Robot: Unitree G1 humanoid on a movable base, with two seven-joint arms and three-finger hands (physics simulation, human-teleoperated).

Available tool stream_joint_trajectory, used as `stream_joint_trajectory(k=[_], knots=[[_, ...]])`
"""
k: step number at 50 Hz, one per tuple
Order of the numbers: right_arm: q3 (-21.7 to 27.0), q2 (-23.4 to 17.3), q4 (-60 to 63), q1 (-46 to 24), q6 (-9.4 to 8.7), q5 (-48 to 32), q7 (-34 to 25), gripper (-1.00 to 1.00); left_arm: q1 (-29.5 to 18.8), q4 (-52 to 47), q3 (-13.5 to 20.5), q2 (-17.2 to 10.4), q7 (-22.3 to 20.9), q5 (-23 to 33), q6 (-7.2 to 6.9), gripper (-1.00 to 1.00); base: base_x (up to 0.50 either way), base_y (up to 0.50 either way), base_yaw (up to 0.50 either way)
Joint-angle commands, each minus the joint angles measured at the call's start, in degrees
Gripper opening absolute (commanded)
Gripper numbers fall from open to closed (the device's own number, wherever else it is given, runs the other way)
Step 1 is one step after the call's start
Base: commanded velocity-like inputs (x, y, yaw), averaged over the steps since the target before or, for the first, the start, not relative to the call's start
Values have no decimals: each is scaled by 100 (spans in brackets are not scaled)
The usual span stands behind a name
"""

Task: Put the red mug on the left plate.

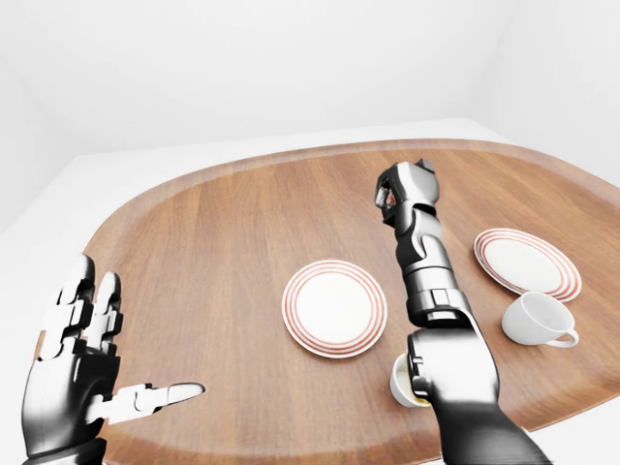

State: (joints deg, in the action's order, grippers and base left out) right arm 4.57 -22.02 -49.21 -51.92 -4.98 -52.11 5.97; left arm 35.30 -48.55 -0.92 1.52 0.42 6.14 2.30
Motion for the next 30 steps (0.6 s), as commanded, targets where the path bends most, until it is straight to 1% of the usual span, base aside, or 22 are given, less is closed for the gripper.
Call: stream_joint_trajectory(k=[1, 2, 7, 8, 9, 10, 14, 20, 25, 26, 30], knots=[[-710, 971, -1826, -1773, -2, -298, 748, -100, 7, 25, 70, 55, -60, -28, 36, 100, 0, 0, 0], [-776, 1145, -1981, -1830, -2, -345, 835, -100, -5, 39, 80, 61, -63, -34, 29, 100, 0, 0, 0], [-919, 1642, -2304, -1830, -2, -492, 1023, -100, -9, 56, 91, 77, -86, -37, 42, 100, 0, 0, 0], [-981, 1796, -2377, -1772, -2, -548, 1067, -100, -2, 51, 90, 80, -88, -35, 50, 100, 0, 0, 0], [-976, 1805, -2376, -1767, -2, -565, 1062, -100, -1, 51, 90, 82, -90, -34, 51, 100, 0, 0, 0], [-989, 1928, -2417, -1690, -2, -579, 1150, -100, 2, 54, 97, 83, -94, -43, 59, 100, 0, 0, 0], [-999, 2173, -2528, -1473, -2, -617, 1347, -100, 20, 66, 104, 94, -103, -48, 89, 100, 0, 0, 0], [-1018, 2307, -2605, -1180, -2, -652, 1504, -100, 37, 66, 125, 104, -116, -66, 111, 100, 0, 0, 0], [-1023, 2319, -2624, -1082, -2, -688, 1531, -100, 44, 68, 132, 115, -127, -64, 120, 100, 0, 0, 0], [-1091, 2322, -2699, -866, -2, -791, 1694, -100, 50, 60, 136, 119, -130, -71, 118, 100, 0, 0, 0], [-1099, 2306, -2713, -727, -2, -900, 1749, -100, 44, 62, 122, 123, -133, -52, 114, 100, 0, 0, 0]])
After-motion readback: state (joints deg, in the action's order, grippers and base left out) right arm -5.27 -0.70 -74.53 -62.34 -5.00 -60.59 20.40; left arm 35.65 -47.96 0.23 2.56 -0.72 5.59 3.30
